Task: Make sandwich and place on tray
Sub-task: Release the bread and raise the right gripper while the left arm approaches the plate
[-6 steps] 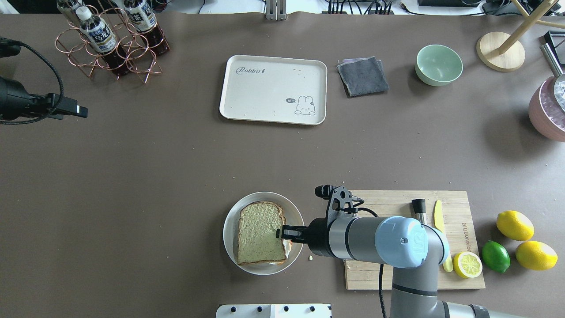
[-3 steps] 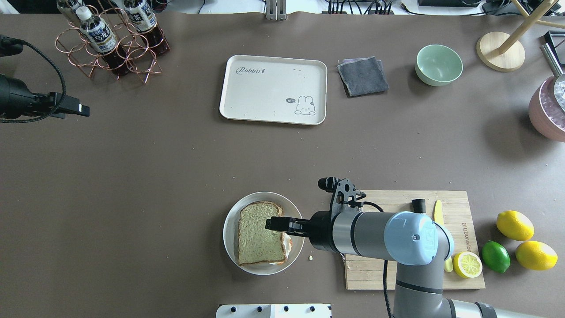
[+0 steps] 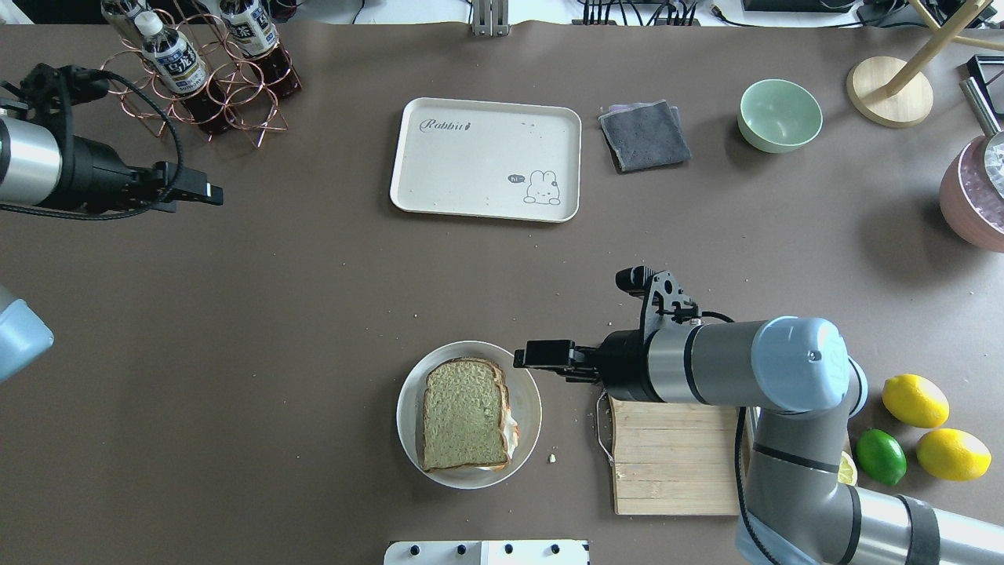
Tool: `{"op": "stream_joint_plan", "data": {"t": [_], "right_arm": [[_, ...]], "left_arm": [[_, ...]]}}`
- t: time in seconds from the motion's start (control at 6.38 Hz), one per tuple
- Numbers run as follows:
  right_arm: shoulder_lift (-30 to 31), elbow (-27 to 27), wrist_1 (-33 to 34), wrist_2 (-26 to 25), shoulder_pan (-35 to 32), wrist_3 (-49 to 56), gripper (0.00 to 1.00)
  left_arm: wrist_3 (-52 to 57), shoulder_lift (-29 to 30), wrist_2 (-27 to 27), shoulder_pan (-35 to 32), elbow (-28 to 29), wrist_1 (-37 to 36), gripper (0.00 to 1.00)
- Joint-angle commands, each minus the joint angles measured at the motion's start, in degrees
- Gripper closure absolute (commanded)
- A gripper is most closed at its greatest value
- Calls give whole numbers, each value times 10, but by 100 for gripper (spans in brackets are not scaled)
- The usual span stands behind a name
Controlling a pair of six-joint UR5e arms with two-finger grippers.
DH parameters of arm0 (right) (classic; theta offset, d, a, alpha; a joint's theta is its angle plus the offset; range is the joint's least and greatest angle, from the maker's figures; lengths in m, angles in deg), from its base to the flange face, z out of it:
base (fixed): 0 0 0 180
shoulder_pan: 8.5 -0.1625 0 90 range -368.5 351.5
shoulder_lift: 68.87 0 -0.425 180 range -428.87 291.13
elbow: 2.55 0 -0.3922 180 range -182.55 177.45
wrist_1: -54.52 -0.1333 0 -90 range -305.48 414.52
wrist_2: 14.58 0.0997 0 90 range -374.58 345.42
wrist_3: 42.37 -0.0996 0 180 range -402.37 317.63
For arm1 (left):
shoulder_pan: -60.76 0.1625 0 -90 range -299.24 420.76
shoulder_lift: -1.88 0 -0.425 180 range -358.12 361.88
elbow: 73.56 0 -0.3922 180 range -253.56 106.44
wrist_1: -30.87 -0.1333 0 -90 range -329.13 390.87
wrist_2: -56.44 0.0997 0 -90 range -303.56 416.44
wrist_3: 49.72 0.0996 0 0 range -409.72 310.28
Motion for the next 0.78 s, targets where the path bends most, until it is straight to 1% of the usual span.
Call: {"op": "stream_joint_plan", "data": {"t": [0.0, 0.16, 0.31, 0.47, 0.63], "right_arm": [[27, -3, 6, 135, -117, 6, 1], [35, -3, 26, 190, -171, 15, 1], [56, -3, 38, 219, -198, 54, 1], [76, -4, 37, 226, -208, 90, 1], [86, -4, 35, 227, -214, 99, 1]], "left_arm": [[-49, 39, 91, 98, -3, 0, 4], [-50, 39, 131, 134, -6, 0, 3], [-51, 40, 168, 174, -7, 0, 3], [-50, 40, 195, 208, -6, 0, 3], [-50, 38, 210, 233, -6, 0, 4]]}}
